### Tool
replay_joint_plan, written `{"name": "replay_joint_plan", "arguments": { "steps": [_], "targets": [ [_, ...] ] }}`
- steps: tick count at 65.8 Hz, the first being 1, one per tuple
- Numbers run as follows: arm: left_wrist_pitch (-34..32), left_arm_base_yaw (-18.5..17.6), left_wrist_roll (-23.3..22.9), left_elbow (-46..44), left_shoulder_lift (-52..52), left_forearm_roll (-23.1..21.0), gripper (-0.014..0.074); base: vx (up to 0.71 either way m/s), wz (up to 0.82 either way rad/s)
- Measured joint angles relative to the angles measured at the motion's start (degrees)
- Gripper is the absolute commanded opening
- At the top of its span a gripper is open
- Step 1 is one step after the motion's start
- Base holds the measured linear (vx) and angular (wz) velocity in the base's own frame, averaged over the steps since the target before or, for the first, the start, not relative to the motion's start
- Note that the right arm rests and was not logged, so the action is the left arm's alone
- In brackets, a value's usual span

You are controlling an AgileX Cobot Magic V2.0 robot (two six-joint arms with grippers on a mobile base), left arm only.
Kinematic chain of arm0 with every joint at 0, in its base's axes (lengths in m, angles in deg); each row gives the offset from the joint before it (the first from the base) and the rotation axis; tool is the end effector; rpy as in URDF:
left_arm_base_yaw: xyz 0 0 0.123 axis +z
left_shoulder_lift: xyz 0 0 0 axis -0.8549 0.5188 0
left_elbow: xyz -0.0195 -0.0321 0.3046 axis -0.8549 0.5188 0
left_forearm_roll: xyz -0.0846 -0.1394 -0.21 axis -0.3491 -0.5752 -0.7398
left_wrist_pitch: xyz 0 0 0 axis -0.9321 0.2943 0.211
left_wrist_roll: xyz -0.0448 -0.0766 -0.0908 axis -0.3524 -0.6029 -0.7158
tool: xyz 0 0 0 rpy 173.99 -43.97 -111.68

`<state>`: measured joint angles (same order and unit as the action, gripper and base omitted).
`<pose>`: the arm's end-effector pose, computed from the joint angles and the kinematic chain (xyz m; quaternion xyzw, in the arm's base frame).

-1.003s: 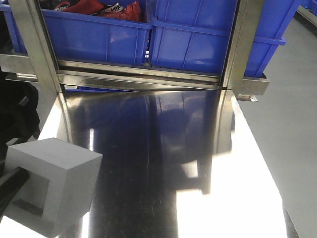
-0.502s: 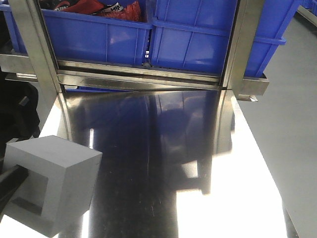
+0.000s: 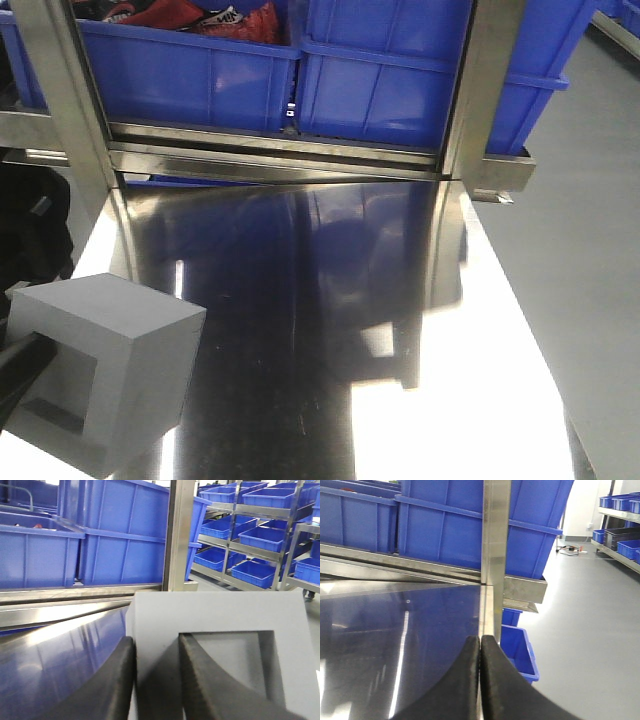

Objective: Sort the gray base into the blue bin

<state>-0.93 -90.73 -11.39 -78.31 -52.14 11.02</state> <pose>0.1091 -0.0685 0.2857 0.1562 0.7084 -0.2320 0.6480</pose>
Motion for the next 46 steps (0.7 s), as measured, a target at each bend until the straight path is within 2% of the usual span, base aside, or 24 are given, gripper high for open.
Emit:
{"name": "replay_joint_plan", "arguments": {
  "steps": [21,46],
  "targets": [
    [0.0,0.0,0.0,0.0,0.0,0.0,-0.0006,-0.06,-0.3],
    [0.0,0.0,0.0,0.0,0.0,0.0,-0.0006,-0.12,-0.61]
  ]
}}
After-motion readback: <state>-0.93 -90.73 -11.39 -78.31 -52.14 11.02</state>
